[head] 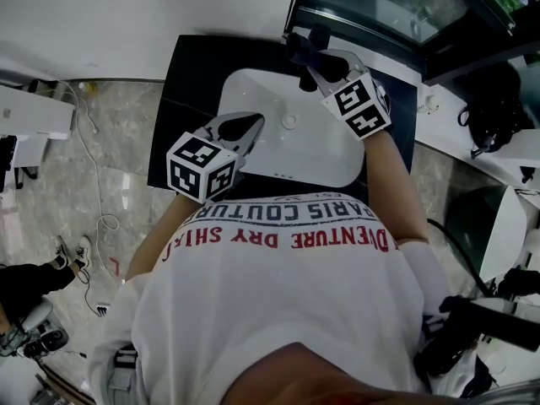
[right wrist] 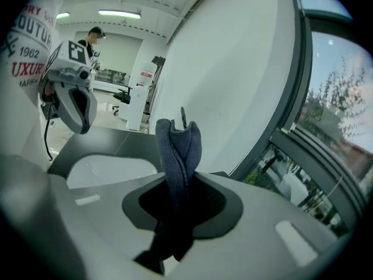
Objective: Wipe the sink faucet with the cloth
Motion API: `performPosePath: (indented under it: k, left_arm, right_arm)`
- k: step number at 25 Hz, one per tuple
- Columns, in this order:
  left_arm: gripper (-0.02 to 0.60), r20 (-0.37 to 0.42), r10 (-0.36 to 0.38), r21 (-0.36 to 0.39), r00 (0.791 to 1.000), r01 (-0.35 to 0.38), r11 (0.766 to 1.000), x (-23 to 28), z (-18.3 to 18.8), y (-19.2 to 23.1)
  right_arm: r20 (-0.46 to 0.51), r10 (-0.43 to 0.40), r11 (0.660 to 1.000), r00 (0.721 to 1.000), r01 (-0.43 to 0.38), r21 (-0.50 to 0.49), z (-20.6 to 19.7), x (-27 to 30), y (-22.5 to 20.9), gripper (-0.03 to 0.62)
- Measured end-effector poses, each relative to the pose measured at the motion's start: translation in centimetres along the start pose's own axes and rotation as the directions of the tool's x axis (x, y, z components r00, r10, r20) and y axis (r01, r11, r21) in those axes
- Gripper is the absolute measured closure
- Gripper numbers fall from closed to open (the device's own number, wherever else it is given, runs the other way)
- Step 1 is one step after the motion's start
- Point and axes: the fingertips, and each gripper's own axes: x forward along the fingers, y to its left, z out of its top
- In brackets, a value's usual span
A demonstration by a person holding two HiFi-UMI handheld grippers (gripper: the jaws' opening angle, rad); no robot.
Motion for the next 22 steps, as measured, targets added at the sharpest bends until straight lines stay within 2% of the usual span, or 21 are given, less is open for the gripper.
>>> performPosePath:
  k: [2, 5, 8, 14, 22]
  left_arm:
    - [0.58, -0.001, 0.001, -0.001, 1.0, -0.001, 1.0, -0.1, 0.0, 0.1]
    - [0.58, -0.001, 0.005, -0.006, 1.0, -0.005, 1.0, -0.3, -0.2, 0.3]
    - [0.58, -0.005, 0.007, -0.012, 1.0, -0.007, 1.0, -0.4, -0.5, 0.4]
    - [0.58, -0.011, 0.015, -0.02, 1.0, -0.015, 1.0, -0.4, -0.8, 0.8]
    - [0.58, -0.016, 0.031, -0.036, 0.999, -0.032, 0.999, -0.1, -1.2, 1.4]
  right_arm:
    - [0.015, -0.035, 0.998, 0.999, 0.036, -0.06, 0.1, -0.5, 0.5, 0.526]
    - [0.02, -0.023, 0.996, 1.0, 0.025, -0.09, -0.6, -1.0, 2.3, 0.526]
    - [-0.028, -0.023, 0.993, 0.999, 0.02, -0.114, -2.8, -0.9, 3.0, 0.526]
    - [-0.148, -0.094, 0.968, 0.984, 0.056, -0.246, -5.6, 0.6, 1.2, 0.526]
    - [-0.197, -0.157, 0.954, 0.968, 0.098, -0.282, -5.7, 3.1, -1.9, 0.526]
